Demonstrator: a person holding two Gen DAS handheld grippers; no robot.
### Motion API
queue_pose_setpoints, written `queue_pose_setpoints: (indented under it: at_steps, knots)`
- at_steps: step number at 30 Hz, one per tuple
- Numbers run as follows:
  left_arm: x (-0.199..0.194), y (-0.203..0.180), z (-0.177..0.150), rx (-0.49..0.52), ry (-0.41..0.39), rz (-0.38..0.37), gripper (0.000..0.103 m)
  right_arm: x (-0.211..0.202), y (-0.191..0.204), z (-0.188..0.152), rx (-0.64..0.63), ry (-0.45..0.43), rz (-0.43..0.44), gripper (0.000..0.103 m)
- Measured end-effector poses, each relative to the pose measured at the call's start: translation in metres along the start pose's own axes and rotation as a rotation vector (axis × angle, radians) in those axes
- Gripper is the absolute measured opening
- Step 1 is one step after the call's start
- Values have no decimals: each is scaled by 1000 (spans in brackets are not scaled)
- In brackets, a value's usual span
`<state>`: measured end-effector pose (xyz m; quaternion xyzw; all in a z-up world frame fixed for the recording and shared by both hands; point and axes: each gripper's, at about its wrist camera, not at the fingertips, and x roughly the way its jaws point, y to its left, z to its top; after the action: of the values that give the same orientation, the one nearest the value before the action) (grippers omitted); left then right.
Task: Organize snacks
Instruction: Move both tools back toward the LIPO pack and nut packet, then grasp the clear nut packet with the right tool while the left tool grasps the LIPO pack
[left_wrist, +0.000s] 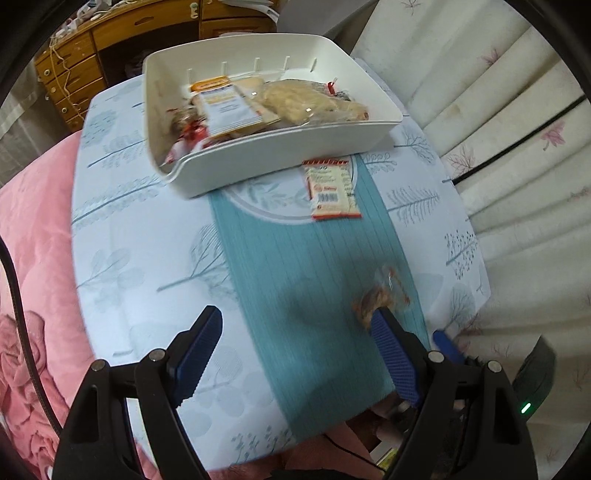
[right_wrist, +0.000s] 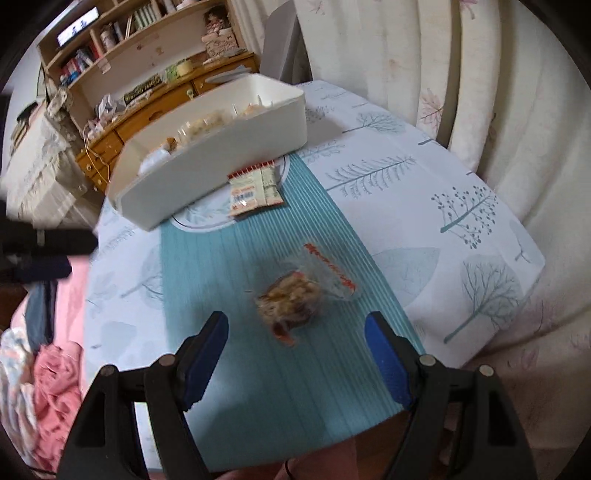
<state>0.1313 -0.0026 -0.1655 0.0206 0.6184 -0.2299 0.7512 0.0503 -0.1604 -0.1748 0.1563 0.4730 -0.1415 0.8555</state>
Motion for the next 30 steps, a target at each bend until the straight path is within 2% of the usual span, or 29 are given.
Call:
queue_pose_setpoints:
  at_steps: [8, 13, 23, 24, 26, 30]
  knots:
    - [51, -26, 44, -17, 21, 2, 82, 33, 0, 4, -147, 19, 23, 77]
    - [95, -43, 72, -16, 64, 52, 83, 46, -3, 15, -248, 10, 36, 77]
    - [146, -65, 106, -12, 105, 96, 83, 64, -18, 40, -318, 15, 143, 76]
    - [151, -67, 110, -14, 107, 105, 83, 65, -20, 42, -319, 18, 154, 75]
    - [157, -68, 114, -24, 111, 114, 83, 72, -24, 48, -331, 37, 157, 61]
    - [169, -66, 122, -51, 123, 133, 83, 84, -36, 59, -327, 75, 187, 53]
